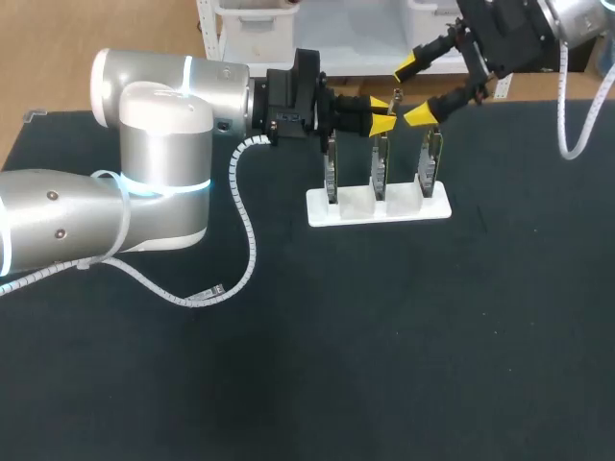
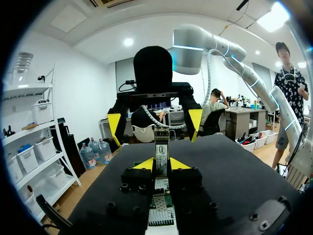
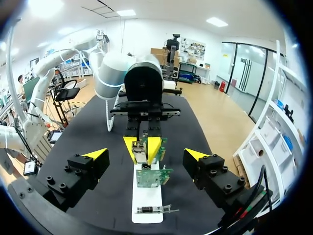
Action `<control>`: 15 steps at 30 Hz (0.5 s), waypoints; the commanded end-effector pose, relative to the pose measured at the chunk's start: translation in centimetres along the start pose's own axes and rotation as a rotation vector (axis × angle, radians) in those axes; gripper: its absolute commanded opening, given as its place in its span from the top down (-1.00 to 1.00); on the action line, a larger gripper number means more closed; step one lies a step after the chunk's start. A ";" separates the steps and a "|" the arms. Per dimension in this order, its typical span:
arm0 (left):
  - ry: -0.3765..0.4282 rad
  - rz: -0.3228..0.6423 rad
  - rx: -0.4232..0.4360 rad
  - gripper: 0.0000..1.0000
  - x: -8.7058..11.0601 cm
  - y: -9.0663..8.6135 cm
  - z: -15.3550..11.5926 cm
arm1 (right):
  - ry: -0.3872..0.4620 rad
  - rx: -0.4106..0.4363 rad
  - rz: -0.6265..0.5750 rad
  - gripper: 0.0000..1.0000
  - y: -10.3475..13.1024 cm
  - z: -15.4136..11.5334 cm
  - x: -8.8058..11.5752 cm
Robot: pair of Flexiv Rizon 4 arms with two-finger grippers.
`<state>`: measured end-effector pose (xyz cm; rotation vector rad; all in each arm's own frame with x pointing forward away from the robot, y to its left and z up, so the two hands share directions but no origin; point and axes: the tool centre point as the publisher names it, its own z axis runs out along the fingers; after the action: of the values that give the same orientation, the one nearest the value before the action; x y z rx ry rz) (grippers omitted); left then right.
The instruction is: Pick up the optical module with the left hand, and insert it into the network port with the right hand.
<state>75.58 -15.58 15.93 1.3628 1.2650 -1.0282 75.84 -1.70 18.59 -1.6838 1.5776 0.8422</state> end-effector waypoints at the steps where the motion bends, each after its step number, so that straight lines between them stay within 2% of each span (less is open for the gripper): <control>1: -0.002 0.002 -0.006 1.00 0.0 -0.1 0.0 | -0.002 -0.008 -0.003 -1.00 0.0 0.4 -0.3; 15: -0.002 0.002 -0.006 1.00 0.0 -0.1 0.0 | -0.010 -0.026 -0.012 -1.00 0.0 1.1 -0.8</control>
<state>75.58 -15.58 15.93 1.3628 1.2651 -1.0282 75.58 -0.39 18.70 -1.7016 1.5577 0.8617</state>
